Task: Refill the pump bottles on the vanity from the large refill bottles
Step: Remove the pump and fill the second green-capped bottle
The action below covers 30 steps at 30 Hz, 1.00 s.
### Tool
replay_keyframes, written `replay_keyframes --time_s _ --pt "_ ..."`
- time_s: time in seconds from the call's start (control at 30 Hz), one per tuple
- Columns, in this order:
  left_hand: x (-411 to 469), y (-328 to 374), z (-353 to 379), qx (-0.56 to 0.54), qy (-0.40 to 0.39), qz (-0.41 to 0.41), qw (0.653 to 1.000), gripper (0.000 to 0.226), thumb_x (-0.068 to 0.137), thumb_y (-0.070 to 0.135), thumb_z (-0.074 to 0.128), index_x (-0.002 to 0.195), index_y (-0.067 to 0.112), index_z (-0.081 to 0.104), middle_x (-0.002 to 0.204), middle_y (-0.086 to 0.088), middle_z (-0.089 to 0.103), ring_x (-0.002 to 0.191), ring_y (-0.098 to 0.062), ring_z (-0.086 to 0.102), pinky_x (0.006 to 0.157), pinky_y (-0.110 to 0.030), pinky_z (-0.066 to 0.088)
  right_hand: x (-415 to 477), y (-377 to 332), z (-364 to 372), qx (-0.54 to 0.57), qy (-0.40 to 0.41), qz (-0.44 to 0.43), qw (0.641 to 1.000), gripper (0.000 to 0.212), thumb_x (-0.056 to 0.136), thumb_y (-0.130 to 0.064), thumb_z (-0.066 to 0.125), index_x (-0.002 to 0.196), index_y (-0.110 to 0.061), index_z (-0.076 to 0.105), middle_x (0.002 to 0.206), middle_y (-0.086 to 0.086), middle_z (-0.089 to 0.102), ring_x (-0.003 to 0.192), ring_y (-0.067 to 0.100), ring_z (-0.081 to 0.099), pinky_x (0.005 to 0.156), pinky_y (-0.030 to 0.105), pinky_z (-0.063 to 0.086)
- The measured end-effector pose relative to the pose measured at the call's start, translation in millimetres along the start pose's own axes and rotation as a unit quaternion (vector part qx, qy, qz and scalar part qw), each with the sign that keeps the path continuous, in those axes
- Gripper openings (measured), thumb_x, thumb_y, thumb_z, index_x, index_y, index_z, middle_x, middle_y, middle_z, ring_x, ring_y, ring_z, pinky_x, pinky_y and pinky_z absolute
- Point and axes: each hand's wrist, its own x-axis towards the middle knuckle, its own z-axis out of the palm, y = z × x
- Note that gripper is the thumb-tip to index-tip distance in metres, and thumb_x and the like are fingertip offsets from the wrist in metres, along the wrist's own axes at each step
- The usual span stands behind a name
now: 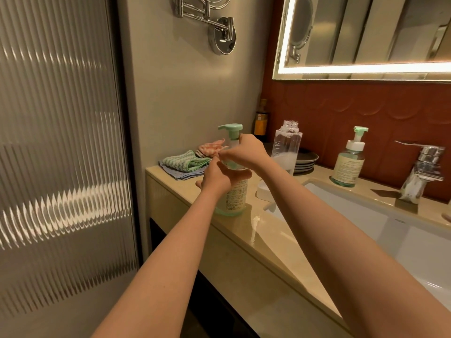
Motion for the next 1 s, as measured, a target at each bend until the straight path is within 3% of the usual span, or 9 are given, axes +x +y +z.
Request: replay_keyframes --time_s 0.1,0.23,0.37,0.43,0.5,0.63,0.8,0.93,1.0 --pt "-7.7 6.4 -2.3 0.039 0.027 0.003 0.999 0.074 0.069 0.031 0.079 0.132 0.019 0.043 0.130 -0.005 0.054 0.123 -0.026 0.047 0.106 -0.050 0.034 0.7 2.5 5.5 -0.068 0.042 0.023 0.997 0.049 0.065 -0.059 0.065 0.090 -0.018 0.056 0.098 0.006 0.062 0.097 0.026 0.058 0.086 0.045 0.050" --pt "-12.3 9.1 -2.6 0.025 0.028 0.007 0.999 0.094 0.052 0.042 0.080 0.133 0.014 0.043 0.130 -0.008 0.053 0.121 -0.028 0.050 0.104 -0.049 0.038 -0.5 0.2 -1.4 -0.122 0.046 -0.007 0.991 0.043 0.073 -0.054 0.065 0.092 -0.015 0.062 0.090 0.003 0.064 0.088 0.022 0.062 0.080 0.040 0.052" --pt "-4.4 6.0 -1.4 0.023 -0.006 -0.012 1.000 0.074 0.035 0.061 0.070 0.100 0.034 0.047 0.117 -0.002 0.061 0.116 -0.028 0.052 0.103 -0.052 0.037 -0.1 -3.4 -3.1 -0.092 -0.025 -0.003 0.995 0.052 0.071 -0.044 0.065 0.112 -0.013 0.054 0.104 0.007 0.061 0.102 0.027 0.058 0.090 0.044 0.048" --pt "3.4 -1.4 0.9 0.023 -0.012 0.000 1.000 0.071 0.039 0.056 0.070 0.104 0.033 0.050 0.115 -0.002 0.062 0.116 -0.027 0.052 0.103 -0.053 0.036 -1.3 1.8 -1.0 -0.162 -0.013 0.000 0.987 0.064 0.075 -0.055 0.060 0.122 -0.014 0.047 0.117 0.010 0.053 0.113 0.031 0.049 0.097 0.048 0.041" --pt "3.7 -1.5 -0.1 0.034 -0.001 0.003 0.999 0.069 0.041 0.054 0.071 0.104 0.032 0.055 0.111 0.000 0.065 0.115 -0.026 0.054 0.102 -0.053 0.037 -3.9 7.5 -3.4 -0.208 0.024 -0.003 0.978 0.061 0.075 -0.063 0.056 0.112 -0.015 0.055 0.113 0.011 0.055 0.110 0.030 0.050 0.094 0.045 0.042" --pt "9.4 -5.7 1.3 0.018 -0.007 0.006 1.000 0.065 0.029 0.060 0.068 0.086 0.034 0.052 0.108 0.001 0.066 0.113 -0.026 0.056 0.102 -0.052 0.037 -1.4 6.1 -6.8 -0.130 -0.004 -0.018 0.991 0.053 0.068 -0.062 0.067 0.088 -0.013 0.063 0.084 0.003 0.063 0.083 0.020 0.063 0.072 0.036 0.050" --pt "0.2 -0.2 -1.1 0.044 -0.003 0.013 0.999 0.071 0.052 0.054 0.074 0.113 0.031 0.046 0.117 -0.001 0.061 0.115 -0.028 0.052 0.102 -0.055 0.036 -1.6 1.2 -5.5 -0.095 -0.005 -0.020 0.995 0.035 0.071 -0.039 0.069 0.091 -0.011 0.060 0.086 0.004 0.063 0.081 0.019 0.061 0.069 0.031 0.052" --pt "-4.8 4.6 -3.5 0.030 0.018 0.012 0.999 0.087 0.060 0.038 0.080 0.135 0.022 0.039 0.133 -0.007 0.052 0.124 -0.029 0.047 0.106 -0.052 0.034 -4.8 3.4 1.0 -0.096 0.025 -0.008 0.995 0.071 0.051 -0.068 0.057 0.098 -0.016 0.059 0.094 0.004 0.063 0.086 0.022 0.060 0.073 0.037 0.054" --pt "-6.6 3.9 -2.8 0.033 0.029 -0.004 0.999 0.083 0.066 0.028 0.080 0.137 0.020 0.038 0.134 -0.007 0.051 0.125 -0.028 0.046 0.106 -0.050 0.035 -4.3 5.4 -0.7 -0.096 0.036 -0.011 0.995 0.061 0.058 -0.061 0.065 0.096 -0.013 0.062 0.090 0.003 0.064 0.082 0.019 0.060 0.065 0.032 0.050"
